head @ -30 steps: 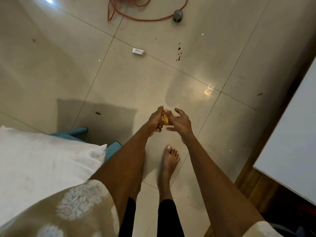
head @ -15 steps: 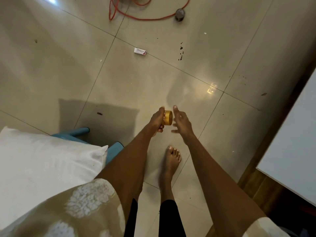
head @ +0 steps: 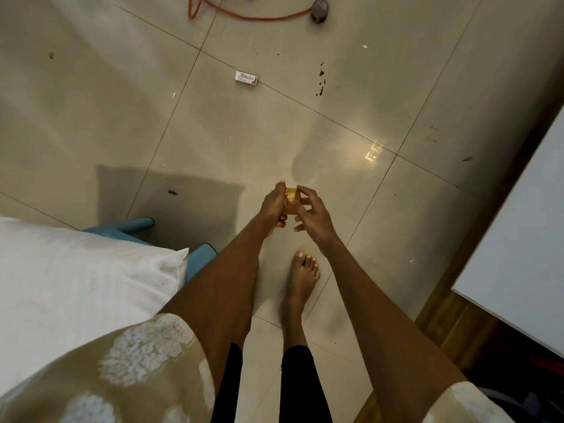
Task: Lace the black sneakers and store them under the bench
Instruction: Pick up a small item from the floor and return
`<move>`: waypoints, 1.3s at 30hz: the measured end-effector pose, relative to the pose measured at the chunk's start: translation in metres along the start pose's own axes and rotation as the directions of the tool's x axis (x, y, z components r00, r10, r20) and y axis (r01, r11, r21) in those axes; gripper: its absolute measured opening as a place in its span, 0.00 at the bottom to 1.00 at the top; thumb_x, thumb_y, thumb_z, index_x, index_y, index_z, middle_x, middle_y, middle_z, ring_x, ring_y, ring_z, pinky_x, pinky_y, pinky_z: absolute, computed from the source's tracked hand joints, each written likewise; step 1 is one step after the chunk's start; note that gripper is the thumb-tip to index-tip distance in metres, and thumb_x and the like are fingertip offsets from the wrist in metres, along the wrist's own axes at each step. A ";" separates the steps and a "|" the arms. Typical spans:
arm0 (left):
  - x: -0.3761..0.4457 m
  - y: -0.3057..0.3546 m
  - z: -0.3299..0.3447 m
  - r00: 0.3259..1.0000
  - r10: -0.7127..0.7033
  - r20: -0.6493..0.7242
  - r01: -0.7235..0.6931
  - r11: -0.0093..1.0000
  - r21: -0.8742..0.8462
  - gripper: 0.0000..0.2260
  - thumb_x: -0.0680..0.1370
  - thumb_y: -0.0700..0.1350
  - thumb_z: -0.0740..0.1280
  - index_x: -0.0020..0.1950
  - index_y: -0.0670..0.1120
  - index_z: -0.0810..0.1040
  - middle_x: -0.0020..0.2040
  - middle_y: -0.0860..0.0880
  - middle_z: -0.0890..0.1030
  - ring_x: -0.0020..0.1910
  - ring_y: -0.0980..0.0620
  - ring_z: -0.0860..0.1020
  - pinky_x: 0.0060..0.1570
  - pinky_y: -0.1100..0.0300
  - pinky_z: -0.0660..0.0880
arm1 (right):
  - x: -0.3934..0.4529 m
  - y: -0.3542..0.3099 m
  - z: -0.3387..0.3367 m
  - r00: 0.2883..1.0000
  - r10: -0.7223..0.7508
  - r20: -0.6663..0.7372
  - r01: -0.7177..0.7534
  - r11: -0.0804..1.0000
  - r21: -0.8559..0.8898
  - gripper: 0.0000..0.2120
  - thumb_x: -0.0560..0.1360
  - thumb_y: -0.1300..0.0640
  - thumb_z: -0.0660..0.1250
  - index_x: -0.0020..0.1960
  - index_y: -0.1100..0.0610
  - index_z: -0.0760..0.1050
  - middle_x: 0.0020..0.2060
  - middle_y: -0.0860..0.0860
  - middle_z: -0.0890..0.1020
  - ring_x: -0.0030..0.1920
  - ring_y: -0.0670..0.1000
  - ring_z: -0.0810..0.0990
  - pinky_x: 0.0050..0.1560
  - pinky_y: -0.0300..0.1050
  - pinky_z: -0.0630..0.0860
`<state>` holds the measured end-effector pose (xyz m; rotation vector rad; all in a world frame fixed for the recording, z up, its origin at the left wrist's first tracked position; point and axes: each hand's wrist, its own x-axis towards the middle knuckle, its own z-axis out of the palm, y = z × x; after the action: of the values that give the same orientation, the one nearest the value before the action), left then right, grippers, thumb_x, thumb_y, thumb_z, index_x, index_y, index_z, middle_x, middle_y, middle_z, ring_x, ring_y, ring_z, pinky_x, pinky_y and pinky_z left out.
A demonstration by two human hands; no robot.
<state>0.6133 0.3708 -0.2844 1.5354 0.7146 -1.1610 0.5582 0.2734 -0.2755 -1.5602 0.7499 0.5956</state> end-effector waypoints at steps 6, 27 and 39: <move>-0.004 0.000 0.013 0.968 0.251 -0.016 -0.246 0.958 0.144 0.17 0.83 0.55 0.47 0.48 0.45 0.67 0.37 0.51 0.69 0.33 0.55 0.66 0.31 0.62 0.63 | 0.013 -0.019 0.007 0.952 0.258 -0.166 -0.272 0.960 -0.067 0.21 0.79 0.41 0.49 0.55 0.58 0.67 0.43 0.55 0.76 0.41 0.54 0.75 0.29 0.44 0.73; 0.161 0.113 -0.071 0.604 0.735 -0.308 -0.122 0.467 0.876 0.24 0.75 0.32 0.58 0.71 0.41 0.64 0.69 0.42 0.65 0.65 0.41 0.67 0.58 0.49 0.69 | 0.173 -0.062 0.007 0.863 -0.226 -0.452 0.156 0.970 -0.188 0.27 0.70 0.44 0.71 0.63 0.53 0.67 0.57 0.51 0.73 0.53 0.50 0.75 0.53 0.43 0.75; 0.255 0.154 -0.102 0.540 0.838 -0.079 -0.025 0.110 0.994 0.18 0.82 0.49 0.53 0.63 0.37 0.69 0.59 0.36 0.74 0.57 0.37 0.73 0.53 0.46 0.68 | 0.226 -0.016 0.009 0.780 -0.445 -0.440 0.316 0.887 -0.338 0.27 0.72 0.45 0.70 0.66 0.54 0.67 0.58 0.53 0.72 0.54 0.50 0.75 0.49 0.41 0.75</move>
<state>0.8708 0.3928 -0.4638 3.0596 -0.3523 -0.3021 0.7192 0.2545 -0.4340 -2.0751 0.7256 -0.0483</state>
